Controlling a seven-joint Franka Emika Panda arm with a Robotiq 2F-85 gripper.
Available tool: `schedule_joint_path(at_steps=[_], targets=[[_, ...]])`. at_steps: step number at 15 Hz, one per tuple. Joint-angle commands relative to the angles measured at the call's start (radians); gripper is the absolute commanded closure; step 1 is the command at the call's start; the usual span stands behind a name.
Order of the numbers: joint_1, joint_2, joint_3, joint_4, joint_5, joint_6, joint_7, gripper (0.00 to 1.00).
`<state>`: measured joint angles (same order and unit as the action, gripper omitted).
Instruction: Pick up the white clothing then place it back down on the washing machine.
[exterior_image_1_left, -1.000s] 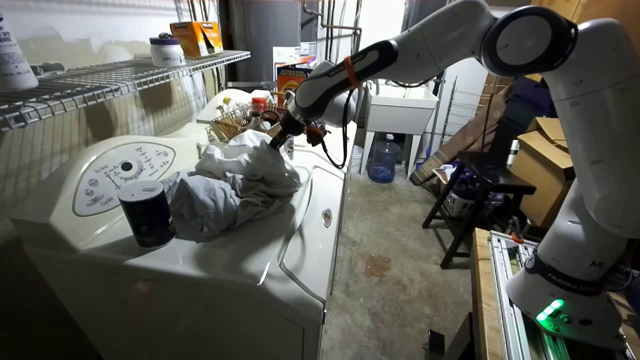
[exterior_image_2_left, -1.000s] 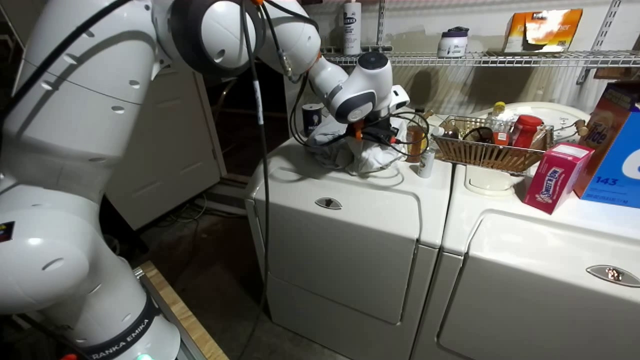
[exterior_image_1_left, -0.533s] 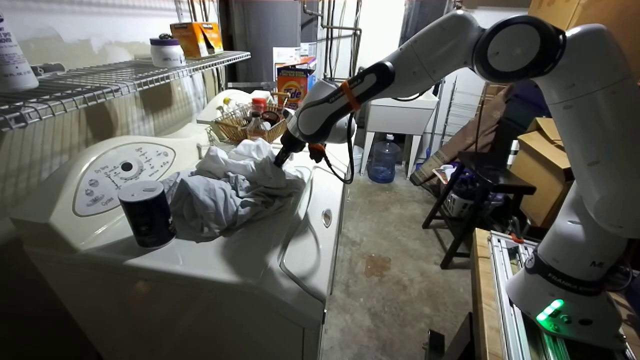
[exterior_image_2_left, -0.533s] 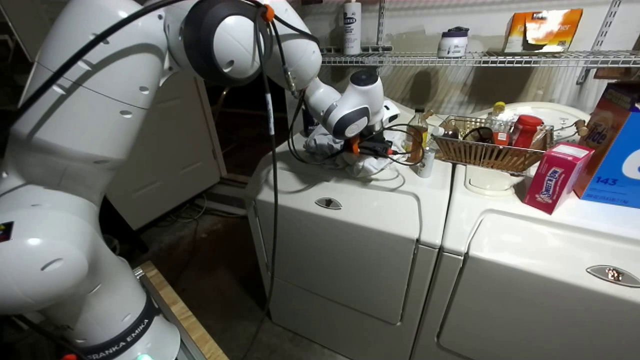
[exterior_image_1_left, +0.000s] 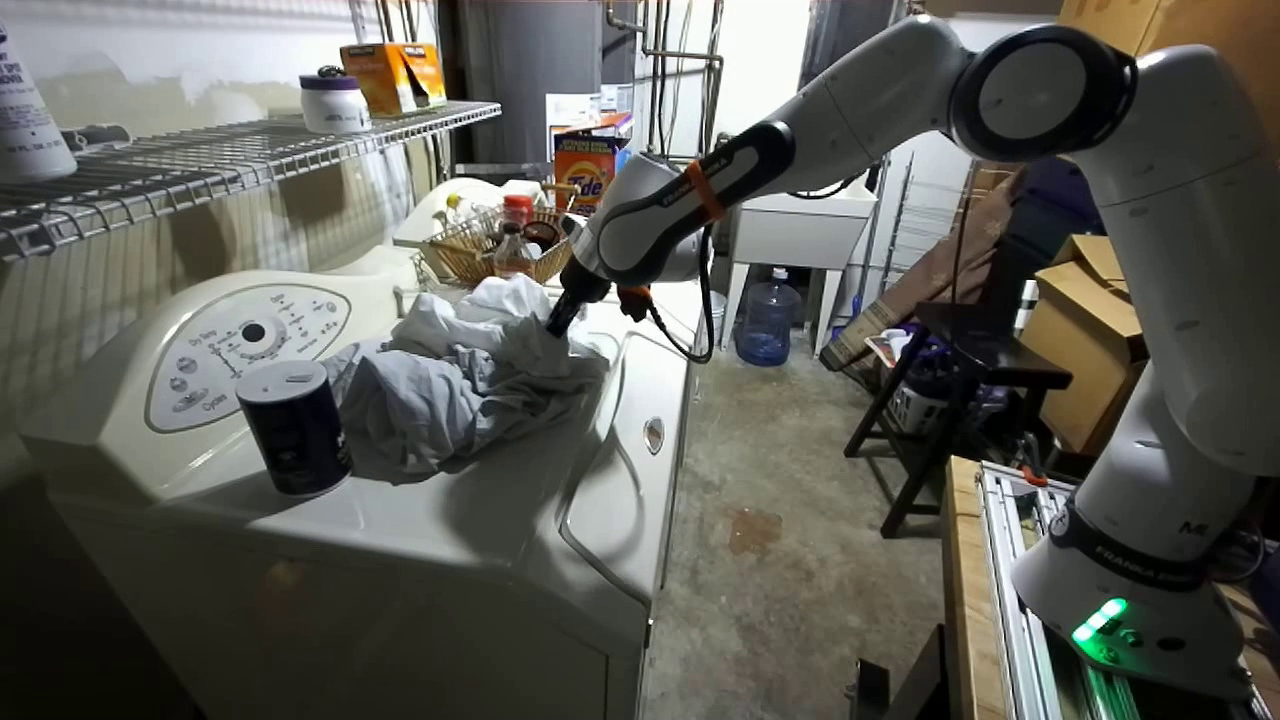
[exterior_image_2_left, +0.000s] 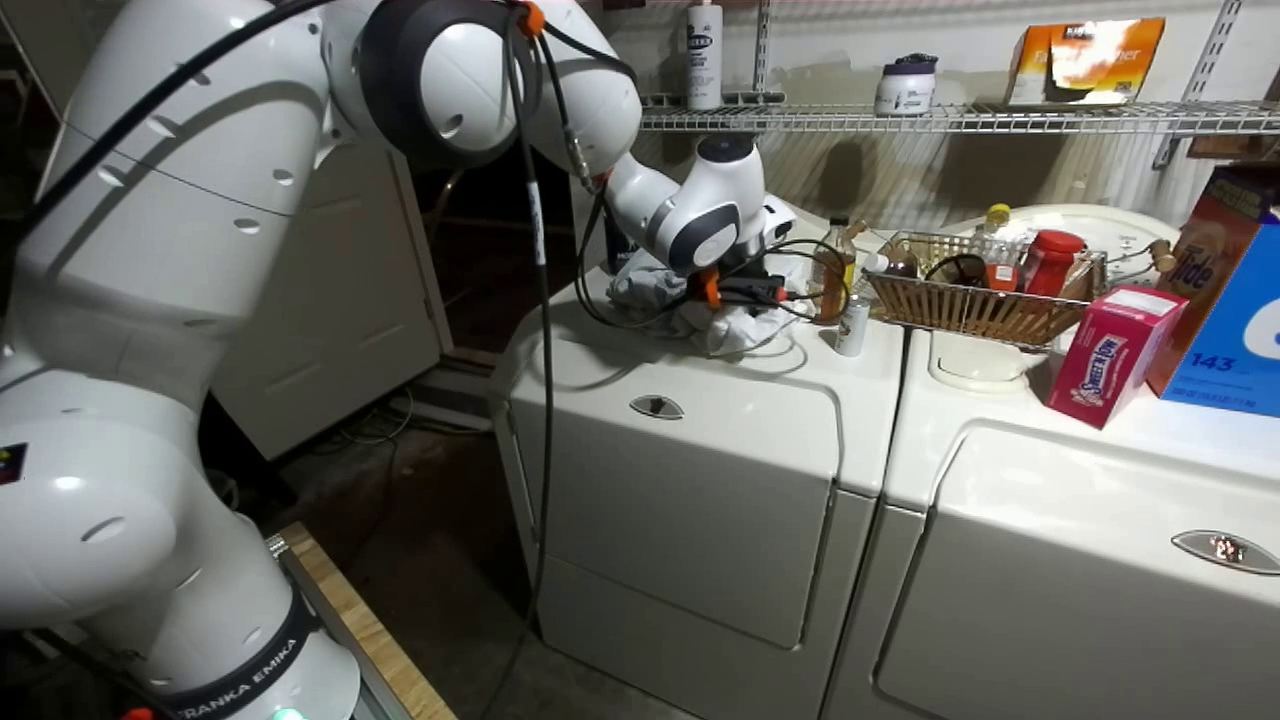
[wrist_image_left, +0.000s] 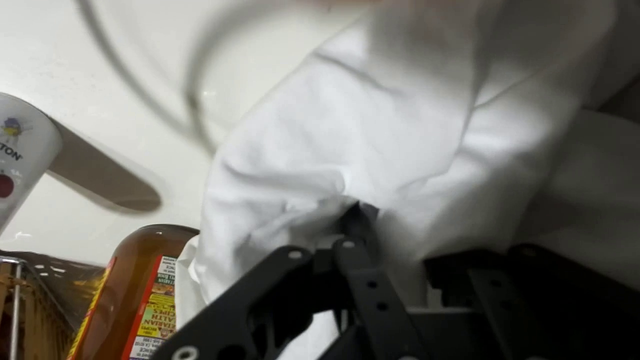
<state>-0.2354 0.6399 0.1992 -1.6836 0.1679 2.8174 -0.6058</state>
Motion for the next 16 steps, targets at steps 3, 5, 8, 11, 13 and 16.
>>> schedule_joint_path(at_steps=[3,5,8,11,13,16], targets=[[0.068,-0.216,-0.099,-0.076,-0.118,-0.214,0.155,0.22],[0.076,-0.288,-0.114,-0.084,-0.129,-0.345,0.176,0.08],[0.08,-0.381,-0.134,-0.094,-0.111,-0.568,0.19,0.0],[0.085,-0.445,-0.161,-0.103,-0.106,-0.771,0.195,0.0],[0.089,-0.476,-0.178,-0.13,-0.105,-0.852,0.195,0.0],[0.092,-0.438,-0.185,-0.079,-0.088,-0.815,0.165,0.0]])
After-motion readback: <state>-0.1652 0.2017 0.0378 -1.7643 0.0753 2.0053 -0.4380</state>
